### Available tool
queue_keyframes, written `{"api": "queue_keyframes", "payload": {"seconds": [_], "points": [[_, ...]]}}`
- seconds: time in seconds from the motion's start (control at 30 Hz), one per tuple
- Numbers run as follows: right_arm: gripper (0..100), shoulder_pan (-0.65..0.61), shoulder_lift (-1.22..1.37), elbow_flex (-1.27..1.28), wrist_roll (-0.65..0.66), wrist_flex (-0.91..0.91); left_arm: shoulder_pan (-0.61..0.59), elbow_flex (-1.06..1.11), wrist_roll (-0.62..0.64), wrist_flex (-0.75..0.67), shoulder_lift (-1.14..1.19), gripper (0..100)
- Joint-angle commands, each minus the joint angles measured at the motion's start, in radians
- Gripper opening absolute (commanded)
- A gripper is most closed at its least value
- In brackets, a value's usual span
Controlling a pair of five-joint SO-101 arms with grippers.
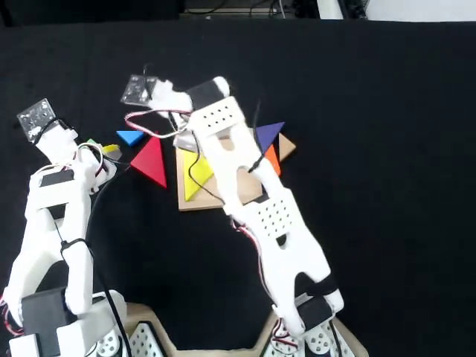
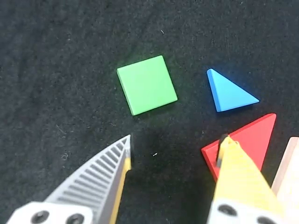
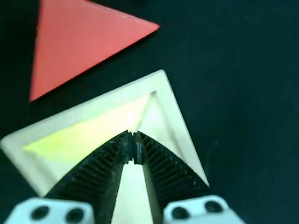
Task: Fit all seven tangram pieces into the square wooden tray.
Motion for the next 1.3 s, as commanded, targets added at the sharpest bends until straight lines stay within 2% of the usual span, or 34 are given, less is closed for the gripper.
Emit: {"api": "queue_keyframes", "payload": {"seconds": [0.0,0.13,0.27,0.33,0.5,0.57,0.67,0.77,0.83,0.93,1.0,1.13,1.27], "points": [[1.1,0.097,-0.027,-0.074,-0.018,0.071,-0.010,-0.016,0.009,-0.014,-0.015,29],[1.1,0.176,-0.081,-0.036,-0.017,0.072,-0.047,-0.039,0.009,-0.011,-0.009,29],[1.1,0.198,-0.257,0.071,-0.038,0.072,-0.070,-0.058,0.009,0.025,-0.012,29],[1.1,0.195,-0.380,0.159,-0.051,0.071,-0.048,-0.101,0.009,0.117,-0.014,29],[1.1,0.213,-0.687,0.463,-0.094,0.069,0.013,-0.334,0.032,0.548,-0.009,29],[1.1,0.259,-0.792,0.604,-0.109,0.060,0.076,-0.398,0.063,0.655,0.002,29],[1.1,0.331,-0.931,0.814,-0.138,0.006,0.183,-0.429,0.144,0.661,0.031,29],[1.1,0.370,-1.058,1.053,-0.199,-0.083,0.231,-0.496,0.370,0.663,0.109,28],[1.1,0.385,-1.147,1.237,-0.212,-0.169,0.248,-0.558,0.460,0.661,0.170,27],[1.1,0.405,-1.274,1.527,-0.216,-0.336,0.278,-0.613,0.459,0.701,0.255,31],[1.1,0.416,-1.351,1.704,-0.213,-0.450,0.245,-0.622,0.462,0.738,0.316,36],[1.1,0.425,-1.449,1.956,-0.219,-0.651,0.189,-0.680,0.483,0.687,0.448,41],[1.1,0.420,-1.452,2.051,-0.253,-0.743,0.202,-0.799,0.304,0.684,0.582,41]]}}
